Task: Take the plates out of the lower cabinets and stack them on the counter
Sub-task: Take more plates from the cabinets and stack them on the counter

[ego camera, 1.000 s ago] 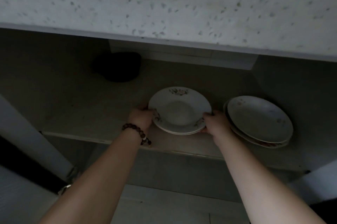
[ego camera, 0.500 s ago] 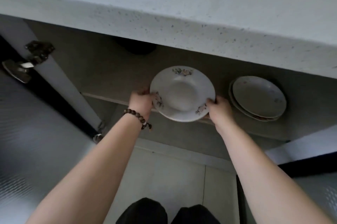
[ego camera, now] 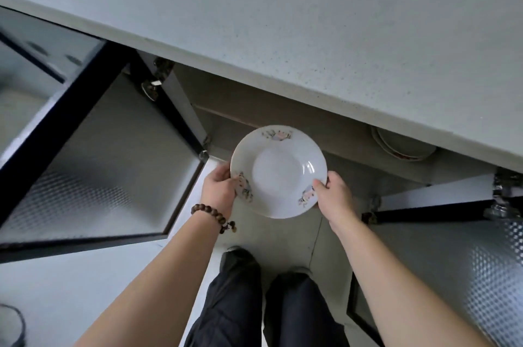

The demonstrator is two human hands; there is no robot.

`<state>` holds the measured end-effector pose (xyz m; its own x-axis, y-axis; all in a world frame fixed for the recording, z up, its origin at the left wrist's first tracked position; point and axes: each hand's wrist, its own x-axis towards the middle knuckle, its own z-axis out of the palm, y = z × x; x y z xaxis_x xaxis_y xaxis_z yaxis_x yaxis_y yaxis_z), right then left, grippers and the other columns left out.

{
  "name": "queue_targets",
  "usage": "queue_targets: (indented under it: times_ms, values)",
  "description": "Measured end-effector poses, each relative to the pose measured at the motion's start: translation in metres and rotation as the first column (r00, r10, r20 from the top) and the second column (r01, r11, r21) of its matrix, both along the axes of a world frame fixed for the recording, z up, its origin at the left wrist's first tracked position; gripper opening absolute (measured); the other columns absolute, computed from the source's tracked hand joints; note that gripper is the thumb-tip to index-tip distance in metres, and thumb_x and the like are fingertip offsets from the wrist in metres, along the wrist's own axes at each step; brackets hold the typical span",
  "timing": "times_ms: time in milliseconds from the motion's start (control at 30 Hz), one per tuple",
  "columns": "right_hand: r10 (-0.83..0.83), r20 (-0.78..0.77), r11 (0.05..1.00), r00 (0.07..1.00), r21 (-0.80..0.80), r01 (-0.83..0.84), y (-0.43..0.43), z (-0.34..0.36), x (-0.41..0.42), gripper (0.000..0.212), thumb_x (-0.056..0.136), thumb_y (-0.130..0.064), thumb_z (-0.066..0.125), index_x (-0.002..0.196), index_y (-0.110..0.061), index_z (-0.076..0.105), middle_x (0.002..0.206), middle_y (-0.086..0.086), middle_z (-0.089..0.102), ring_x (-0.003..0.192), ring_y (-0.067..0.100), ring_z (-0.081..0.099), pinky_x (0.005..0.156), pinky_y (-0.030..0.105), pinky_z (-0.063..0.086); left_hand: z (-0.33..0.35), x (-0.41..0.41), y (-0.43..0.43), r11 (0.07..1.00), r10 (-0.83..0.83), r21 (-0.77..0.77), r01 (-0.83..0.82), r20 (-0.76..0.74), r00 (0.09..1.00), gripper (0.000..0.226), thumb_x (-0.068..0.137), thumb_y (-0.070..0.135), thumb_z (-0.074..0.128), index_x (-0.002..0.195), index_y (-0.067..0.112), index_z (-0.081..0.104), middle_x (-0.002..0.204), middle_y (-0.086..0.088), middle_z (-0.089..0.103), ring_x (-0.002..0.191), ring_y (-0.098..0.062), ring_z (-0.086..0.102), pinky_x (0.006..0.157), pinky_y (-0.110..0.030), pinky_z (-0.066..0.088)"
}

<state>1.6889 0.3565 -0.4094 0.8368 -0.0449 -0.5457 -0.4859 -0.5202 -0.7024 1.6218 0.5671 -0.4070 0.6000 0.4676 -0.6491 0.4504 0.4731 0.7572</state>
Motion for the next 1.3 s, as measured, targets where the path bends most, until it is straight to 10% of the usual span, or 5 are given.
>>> queue_targets:
  times_ms: [167,667,833,1033,1300]
  values:
    - [0.072,-0.101,0.997,0.992,0.026,-0.070,0.015,0.053,-0.040,0.006,0.095,-0.018,0.052,0.090,-0.020,0.055,0.093,0.003,0.067,0.075,0.011,0.066,0.043,0.014,0.045,0.061,-0.058,0.011,0.996,0.079,-0.047,-0.080,-0.025,0.997,0.043,0.086,-0.018,0.045,0.101,0.017,0.065,0.080,0.007,0.076,0.073,-0.007,0.072,0.060,-0.022,0.057]
    - [0.457,-0.011,0.886,0.889,0.091,-0.454,0.090,0.207,-0.063,0.009,0.092,-0.014,0.054,0.098,-0.009,0.059,0.098,0.009,0.067,0.089,0.026,0.067,0.064,0.039,0.062,0.211,-0.161,0.036,0.915,0.402,-0.010,-0.403,0.094,0.911,0.043,0.085,-0.017,0.047,0.117,0.008,0.062,0.106,-0.011,0.071,0.096,-0.027,0.069,0.078,-0.037,0.057]
    - [0.593,0.018,0.793,0.805,0.163,-0.587,0.139,0.229,-0.085,0.007,0.091,-0.013,0.055,0.095,-0.012,0.061,0.095,0.008,0.067,0.086,0.023,0.067,0.049,0.024,0.055,0.240,-0.208,0.048,0.827,0.554,0.028,-0.561,0.131,0.822,0.046,0.083,-0.019,0.046,0.112,0.011,0.065,0.102,-0.013,0.073,0.093,-0.030,0.070,0.078,-0.040,0.056]
    - [0.740,0.057,0.649,0.670,0.201,-0.734,0.211,0.245,-0.131,0.012,0.089,-0.010,0.054,0.096,-0.002,0.059,0.097,0.021,0.067,0.090,0.036,0.067,0.065,0.044,0.061,0.266,-0.274,0.073,0.679,0.717,0.087,-0.729,0.134,0.684,0.045,0.082,-0.020,0.042,0.116,0.002,0.062,0.105,-0.021,0.070,0.096,-0.037,0.066,0.089,-0.048,0.053]
    - [0.880,0.106,0.436,0.463,0.203,-0.877,0.310,0.255,-0.201,0.016,0.087,-0.012,0.055,0.093,0.002,0.059,0.091,0.024,0.065,0.079,0.029,0.060,0.075,0.046,0.054,0.277,-0.353,0.122,0.411,0.900,0.028,-0.911,0.145,0.410,0.046,0.082,-0.025,0.040,0.110,0.005,0.061,0.081,-0.005,0.072,0.065,-0.014,0.070,0.055,-0.022,0.057]
